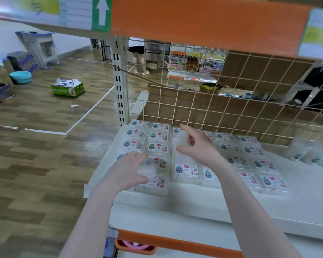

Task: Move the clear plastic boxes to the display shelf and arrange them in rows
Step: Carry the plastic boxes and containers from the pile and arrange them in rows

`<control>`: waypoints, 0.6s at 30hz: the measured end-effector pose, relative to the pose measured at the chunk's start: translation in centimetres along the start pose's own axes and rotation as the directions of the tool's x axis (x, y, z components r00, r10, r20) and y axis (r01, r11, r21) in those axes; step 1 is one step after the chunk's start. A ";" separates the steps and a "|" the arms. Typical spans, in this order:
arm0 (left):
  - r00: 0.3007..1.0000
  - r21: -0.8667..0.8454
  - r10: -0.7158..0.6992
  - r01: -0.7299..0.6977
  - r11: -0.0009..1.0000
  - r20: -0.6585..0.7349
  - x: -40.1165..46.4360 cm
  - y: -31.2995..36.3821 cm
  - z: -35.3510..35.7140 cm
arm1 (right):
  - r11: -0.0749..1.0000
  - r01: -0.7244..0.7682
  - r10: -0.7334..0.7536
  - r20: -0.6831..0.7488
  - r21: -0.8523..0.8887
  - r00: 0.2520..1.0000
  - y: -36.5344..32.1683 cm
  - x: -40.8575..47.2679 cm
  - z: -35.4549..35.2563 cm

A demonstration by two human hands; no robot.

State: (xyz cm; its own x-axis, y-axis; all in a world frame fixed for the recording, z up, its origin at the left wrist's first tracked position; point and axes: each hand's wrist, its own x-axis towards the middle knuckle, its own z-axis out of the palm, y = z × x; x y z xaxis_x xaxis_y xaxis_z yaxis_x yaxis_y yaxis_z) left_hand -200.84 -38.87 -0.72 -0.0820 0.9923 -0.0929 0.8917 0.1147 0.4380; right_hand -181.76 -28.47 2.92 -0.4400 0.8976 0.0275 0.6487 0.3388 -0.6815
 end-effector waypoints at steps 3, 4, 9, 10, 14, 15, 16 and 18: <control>1.000 0.004 -0.013 0.013 1.000 -0.005 0.0 0.0 0.0 | 0.991 0.007 -0.005 -0.013 0.134 1.000 1.6 -0.4 0.4; 1.000 0.005 -0.019 0.019 1.000 -0.008 0.1 0.1 0.0 | 0.986 0.007 -0.004 -0.019 0.166 1.000 2.2 -0.8 0.4; 0.999 0.034 -0.031 0.031 0.999 -0.023 0.4 0.4 -0.4 | 0.978 0.010 0.010 -0.094 0.209 0.996 5.4 -2.9 -0.9; 0.999 0.039 -0.030 0.031 0.999 -0.029 0.6 0.5 -0.5 | 0.980 0.017 0.006 -0.114 0.198 0.994 6.0 -3.2 -1.2; 0.999 0.054 -0.016 0.019 0.998 -0.042 1.0 1.1 -0.6 | 0.994 -0.012 0.024 -0.109 0.104 0.994 8.0 -4.3 -1.7; 0.999 0.056 -0.011 0.013 0.998 -0.041 1.1 1.2 -0.5 | 0.998 -0.027 0.032 -0.088 0.056 0.996 8.4 -4.4 -1.6; 0.999 0.057 -0.008 0.010 0.998 -0.039 1.2 1.4 -0.5 | 0.999 -0.036 0.036 -0.064 -0.005 0.997 8.7 -4.5 -1.5; 0.999 0.057 -0.005 0.006 0.998 -0.033 1.4 1.5 -0.3 | 0.992 -0.045 0.042 -0.021 -0.121 0.999 9.2 -4.6 -1.3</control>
State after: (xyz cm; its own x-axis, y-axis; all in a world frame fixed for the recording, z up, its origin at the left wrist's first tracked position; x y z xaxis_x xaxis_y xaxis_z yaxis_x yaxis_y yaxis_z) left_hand -199.72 -37.29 0.13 -0.1005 0.9928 -0.0658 0.9150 0.1181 0.3858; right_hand -173.00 -29.10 -2.50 -0.3989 0.9169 0.0141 0.7382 0.3303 -0.5882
